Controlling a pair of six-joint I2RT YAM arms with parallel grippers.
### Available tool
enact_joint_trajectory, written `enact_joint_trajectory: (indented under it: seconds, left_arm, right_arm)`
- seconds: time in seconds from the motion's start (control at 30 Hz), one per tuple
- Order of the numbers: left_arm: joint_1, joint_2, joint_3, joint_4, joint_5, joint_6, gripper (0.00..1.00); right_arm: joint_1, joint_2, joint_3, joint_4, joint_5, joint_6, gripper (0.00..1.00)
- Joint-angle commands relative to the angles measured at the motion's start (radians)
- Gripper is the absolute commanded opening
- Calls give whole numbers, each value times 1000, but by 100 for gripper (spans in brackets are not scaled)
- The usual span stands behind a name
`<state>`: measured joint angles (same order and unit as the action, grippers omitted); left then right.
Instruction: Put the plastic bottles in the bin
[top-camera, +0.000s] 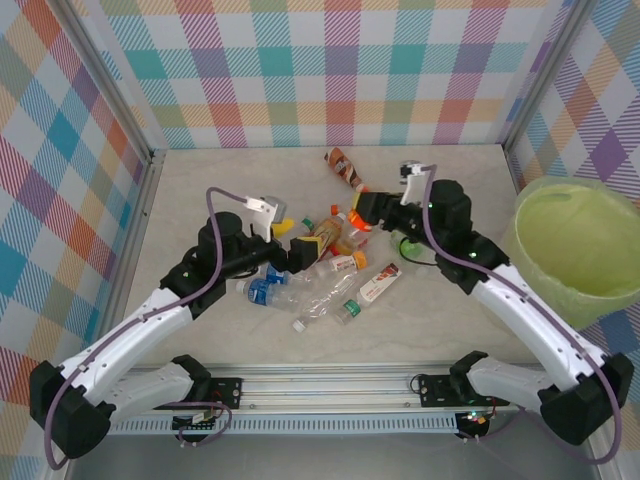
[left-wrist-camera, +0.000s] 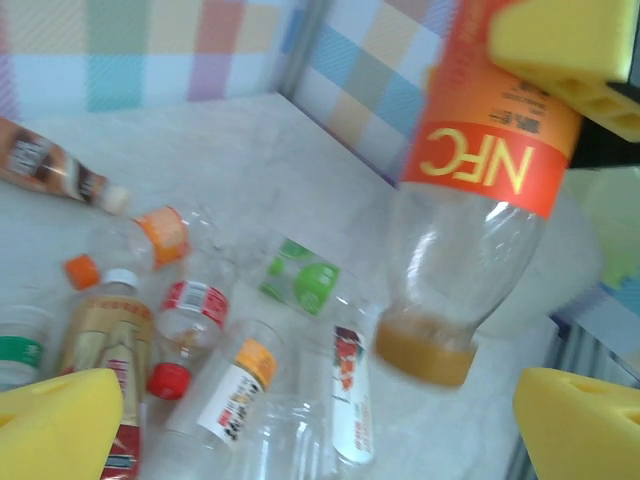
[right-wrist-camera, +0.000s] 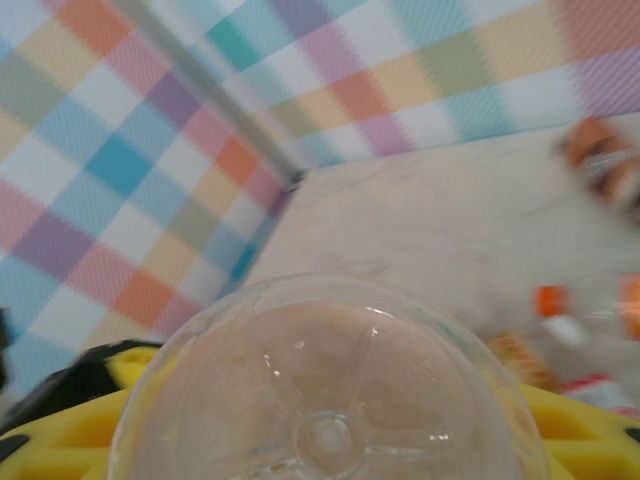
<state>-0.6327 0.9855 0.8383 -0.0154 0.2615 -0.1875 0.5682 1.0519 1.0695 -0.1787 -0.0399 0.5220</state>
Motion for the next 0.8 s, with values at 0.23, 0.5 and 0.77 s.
enact_joint_trajectory:
  seconds: [0.23, 0.5, 0.77]
  left_arm:
    - [-1, -199, -120, 54, -586, -116, 100]
    - [1, -238, -107, -84, -632, -338, 100]
    - [40, -237, -142, -183, -646, -505, 100]
  right_arm:
    - [-9, -260, 144, -177, 672, -489, 50]
    - [-86, -251, 215, 15, 946, -896, 51]
    - [-407, -189, 244, -218, 923, -774, 51]
